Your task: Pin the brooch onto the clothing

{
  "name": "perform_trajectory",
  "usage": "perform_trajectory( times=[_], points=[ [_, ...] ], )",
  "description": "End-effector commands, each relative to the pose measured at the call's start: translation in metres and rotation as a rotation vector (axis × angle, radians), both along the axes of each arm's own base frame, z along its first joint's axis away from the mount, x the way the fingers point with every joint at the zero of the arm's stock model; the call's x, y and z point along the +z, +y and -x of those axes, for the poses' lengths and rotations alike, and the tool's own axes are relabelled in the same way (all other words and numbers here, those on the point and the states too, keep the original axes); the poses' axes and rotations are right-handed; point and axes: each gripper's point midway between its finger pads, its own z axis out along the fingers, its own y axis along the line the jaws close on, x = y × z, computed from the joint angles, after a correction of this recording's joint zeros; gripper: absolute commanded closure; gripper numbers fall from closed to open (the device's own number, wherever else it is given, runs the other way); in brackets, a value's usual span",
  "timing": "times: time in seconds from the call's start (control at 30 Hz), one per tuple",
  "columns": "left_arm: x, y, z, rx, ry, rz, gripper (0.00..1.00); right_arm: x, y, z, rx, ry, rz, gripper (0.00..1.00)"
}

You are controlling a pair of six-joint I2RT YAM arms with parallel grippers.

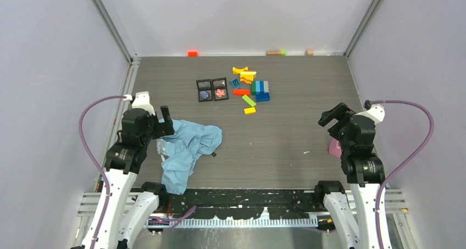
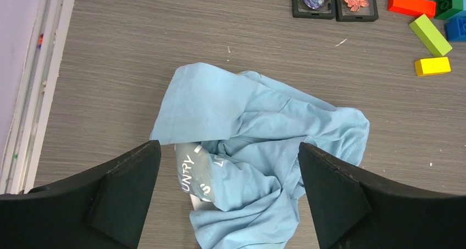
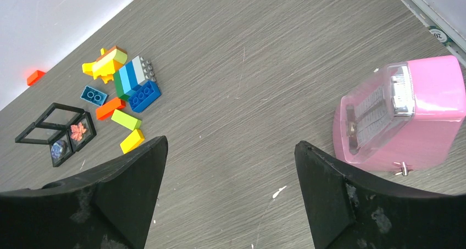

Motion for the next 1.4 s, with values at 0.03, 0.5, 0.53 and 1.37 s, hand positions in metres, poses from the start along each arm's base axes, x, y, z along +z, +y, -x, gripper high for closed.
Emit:
perform_trajectory(
  times=[0.03,0.5,0.53,1.37],
  points=[
    [0.018,0.002,-0.003,0.012,-0.051,0.001,0.00,0.019,0.001,-0.007,0.010,-0.059,0.004,0.08],
    [-0.009,0.003,-0.006,0.009,0.062,-0.033,0.00,0.008,0.108,-0.034,0.555,0.069,-0.256,0.17],
    [-0.012,0.002,-0.006,0.007,0.081,-0.033,0.00,0.005,0.115,-0.033,0.574,0.088,-0.271,0.18],
    [-0.039,0.004,-0.016,0.014,0.221,-0.056,0.00,-0.131,0.421,-0.026,0.870,0.383,-0.082,0.45]
  ],
)
